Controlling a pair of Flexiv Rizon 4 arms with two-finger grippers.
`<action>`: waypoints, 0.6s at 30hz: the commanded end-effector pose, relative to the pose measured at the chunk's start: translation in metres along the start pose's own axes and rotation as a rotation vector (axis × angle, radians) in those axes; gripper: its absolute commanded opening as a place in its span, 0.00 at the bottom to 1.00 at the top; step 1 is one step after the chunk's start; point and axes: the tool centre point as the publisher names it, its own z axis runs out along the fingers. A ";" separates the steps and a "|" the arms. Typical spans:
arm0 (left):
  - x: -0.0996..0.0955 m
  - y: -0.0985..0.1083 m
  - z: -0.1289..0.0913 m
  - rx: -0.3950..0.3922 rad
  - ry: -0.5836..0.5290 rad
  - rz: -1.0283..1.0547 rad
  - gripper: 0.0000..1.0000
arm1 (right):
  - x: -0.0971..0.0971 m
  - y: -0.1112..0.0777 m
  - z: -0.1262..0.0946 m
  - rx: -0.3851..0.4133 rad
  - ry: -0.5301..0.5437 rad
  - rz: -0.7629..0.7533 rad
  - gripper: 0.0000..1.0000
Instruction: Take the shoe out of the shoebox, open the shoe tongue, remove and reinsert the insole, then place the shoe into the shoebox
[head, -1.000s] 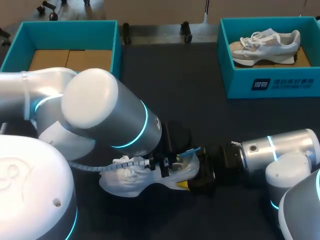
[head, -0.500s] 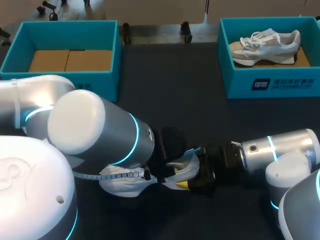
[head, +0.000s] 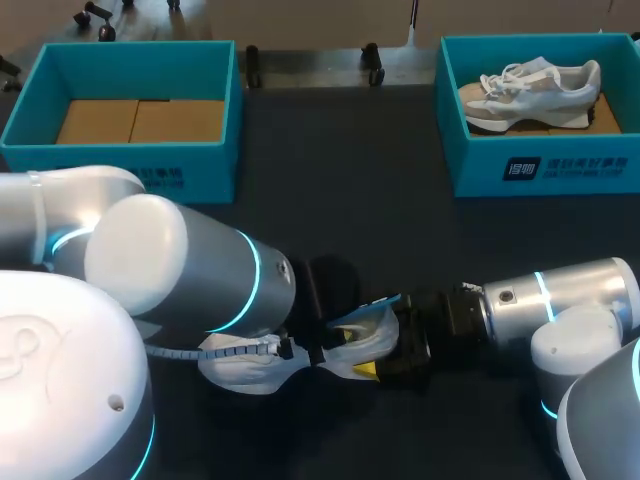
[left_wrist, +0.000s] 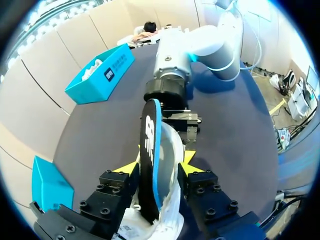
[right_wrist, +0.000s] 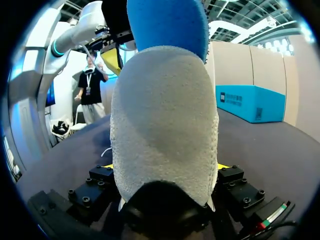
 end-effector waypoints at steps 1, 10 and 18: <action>0.000 0.003 0.010 0.015 -0.005 0.000 0.50 | 0.001 0.001 0.001 0.007 0.000 0.001 0.00; -0.003 0.002 0.020 0.008 0.000 -0.002 0.49 | 0.001 0.001 0.001 0.007 0.000 0.001 0.00; -0.005 0.000 0.026 0.020 -0.016 -0.007 0.49 | 0.001 0.001 0.001 0.007 0.000 0.001 0.00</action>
